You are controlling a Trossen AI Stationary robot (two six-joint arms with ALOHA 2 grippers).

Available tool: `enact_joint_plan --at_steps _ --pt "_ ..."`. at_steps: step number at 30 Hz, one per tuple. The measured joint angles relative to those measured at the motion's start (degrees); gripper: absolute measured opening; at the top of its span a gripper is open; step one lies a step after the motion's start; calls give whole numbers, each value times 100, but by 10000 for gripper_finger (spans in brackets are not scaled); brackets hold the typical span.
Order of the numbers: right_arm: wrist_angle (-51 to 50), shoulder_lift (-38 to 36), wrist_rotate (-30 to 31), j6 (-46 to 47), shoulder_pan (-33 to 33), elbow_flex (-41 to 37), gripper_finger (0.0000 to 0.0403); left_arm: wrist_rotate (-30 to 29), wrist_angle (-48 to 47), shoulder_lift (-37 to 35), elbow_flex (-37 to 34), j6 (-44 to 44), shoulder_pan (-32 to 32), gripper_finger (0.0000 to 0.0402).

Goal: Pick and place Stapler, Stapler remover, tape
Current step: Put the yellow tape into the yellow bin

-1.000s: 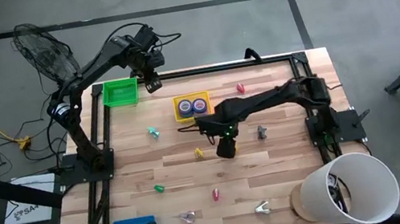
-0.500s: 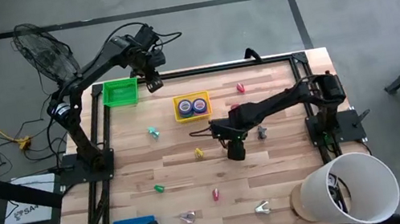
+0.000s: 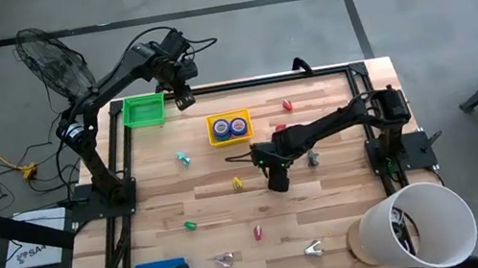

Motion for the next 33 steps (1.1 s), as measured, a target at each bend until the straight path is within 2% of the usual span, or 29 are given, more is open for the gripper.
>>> enact_joint_plan --at_steps 10,19,26,33 --pt "53 26 -30 -125 -7 2 34 39 72 0 -1 -18 0 113" --pt "46 -24 -255 111 -166 133 33 43 70 0 0 -27 0 113" --pt "-76 -57 -127 -176 -514 947 33 45 68 0 -1 -30 0 113" --pt "-172 -59 128 -60 -1128 1676 33 47 67 0 -2 -139 -1 113"
